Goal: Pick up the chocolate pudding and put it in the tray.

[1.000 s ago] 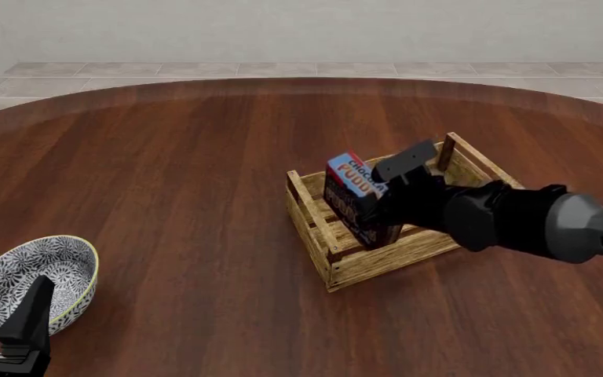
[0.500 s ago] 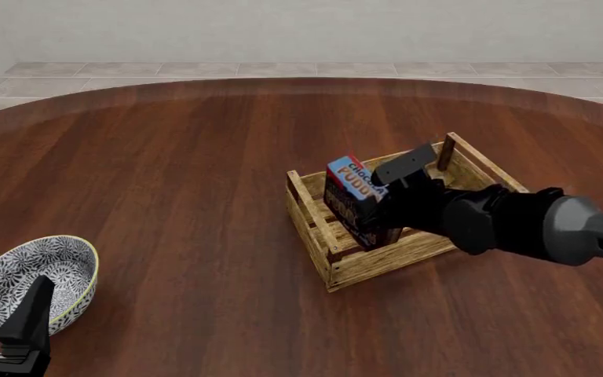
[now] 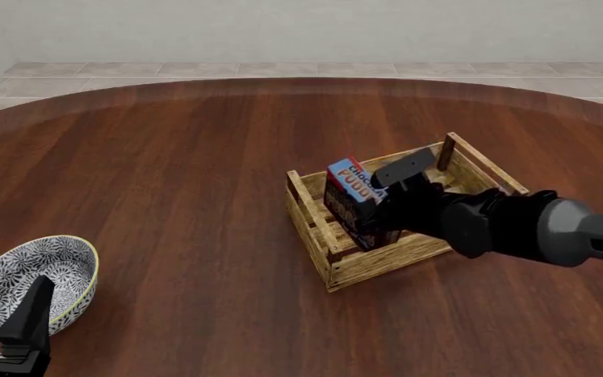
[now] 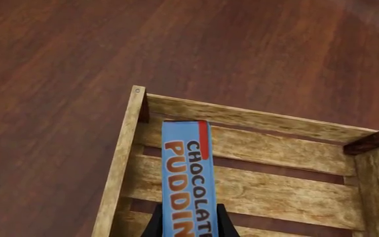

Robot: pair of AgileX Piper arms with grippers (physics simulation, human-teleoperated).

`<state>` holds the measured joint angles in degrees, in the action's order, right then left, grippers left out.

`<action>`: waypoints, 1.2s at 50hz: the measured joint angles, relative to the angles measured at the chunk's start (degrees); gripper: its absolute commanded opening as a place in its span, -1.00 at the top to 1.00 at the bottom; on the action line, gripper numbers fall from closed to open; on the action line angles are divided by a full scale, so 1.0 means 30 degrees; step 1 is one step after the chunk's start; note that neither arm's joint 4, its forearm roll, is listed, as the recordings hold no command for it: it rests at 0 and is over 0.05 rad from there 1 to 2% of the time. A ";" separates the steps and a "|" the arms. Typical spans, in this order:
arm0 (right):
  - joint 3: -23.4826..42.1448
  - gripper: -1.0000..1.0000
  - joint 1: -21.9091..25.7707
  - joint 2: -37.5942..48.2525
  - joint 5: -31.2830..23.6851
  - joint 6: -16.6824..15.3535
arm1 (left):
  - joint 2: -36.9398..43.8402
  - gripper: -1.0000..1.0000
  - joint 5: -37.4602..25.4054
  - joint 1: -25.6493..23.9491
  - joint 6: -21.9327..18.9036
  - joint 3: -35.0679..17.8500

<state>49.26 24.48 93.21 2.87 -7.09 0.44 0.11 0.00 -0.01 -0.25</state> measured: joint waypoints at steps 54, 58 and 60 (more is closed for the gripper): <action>-0.0452 -1.00 0.0014 0.0404 0.0531 0.1031 | 0.0000 -1.00 0.0000 0.0000 0.0000 0.0000; -0.0391 -1.00 0.0004 0.0452 0.0455 0.1156 | 0.0000 -1.00 0.0000 0.0000 0.0000 0.0000; -0.0378 -1.00 0.0003 0.0460 0.0432 0.1213 | 0.0000 -1.00 0.0000 0.0000 0.0000 0.0000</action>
<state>48.13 24.49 94.59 4.17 -3.45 0.44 0.11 0.00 -0.01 -0.25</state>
